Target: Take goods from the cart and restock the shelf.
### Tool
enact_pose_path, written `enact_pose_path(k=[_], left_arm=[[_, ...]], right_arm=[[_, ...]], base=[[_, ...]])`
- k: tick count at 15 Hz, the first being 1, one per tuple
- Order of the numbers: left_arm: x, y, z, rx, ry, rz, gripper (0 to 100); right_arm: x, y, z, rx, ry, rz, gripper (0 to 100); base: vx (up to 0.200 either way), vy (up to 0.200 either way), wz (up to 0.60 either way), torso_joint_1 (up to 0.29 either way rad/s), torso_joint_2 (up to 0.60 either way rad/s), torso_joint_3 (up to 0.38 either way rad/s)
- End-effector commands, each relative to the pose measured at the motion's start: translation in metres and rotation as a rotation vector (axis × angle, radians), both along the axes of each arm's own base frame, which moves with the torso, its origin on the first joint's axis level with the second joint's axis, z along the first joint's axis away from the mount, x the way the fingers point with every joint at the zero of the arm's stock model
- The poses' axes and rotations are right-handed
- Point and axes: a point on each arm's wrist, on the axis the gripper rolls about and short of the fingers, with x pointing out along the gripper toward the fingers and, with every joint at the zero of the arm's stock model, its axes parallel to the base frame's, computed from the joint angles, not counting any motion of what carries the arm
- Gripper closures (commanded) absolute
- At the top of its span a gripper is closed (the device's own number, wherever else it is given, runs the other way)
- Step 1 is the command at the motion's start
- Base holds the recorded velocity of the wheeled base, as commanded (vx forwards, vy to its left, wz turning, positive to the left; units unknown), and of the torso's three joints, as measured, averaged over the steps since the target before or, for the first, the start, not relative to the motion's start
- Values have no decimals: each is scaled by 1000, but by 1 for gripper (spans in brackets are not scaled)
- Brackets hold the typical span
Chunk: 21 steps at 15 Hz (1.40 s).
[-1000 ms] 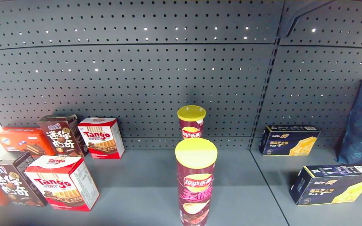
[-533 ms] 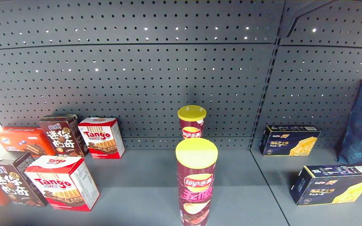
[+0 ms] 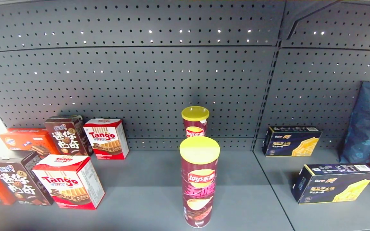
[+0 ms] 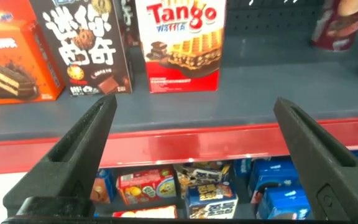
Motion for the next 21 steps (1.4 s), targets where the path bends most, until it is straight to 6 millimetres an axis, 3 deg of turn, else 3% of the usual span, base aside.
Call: enact_pose_path(k=[1,21], left_arm=[[0,0,0,1,1,0,0],[0,0,0,-2,3,0,0]], right_arm=[[0,0,0,0,2,0,0],[0,0,0,0,2,0,0]], base=[[0,0,0,0,0,0],[0,10,0,1,0,0]])
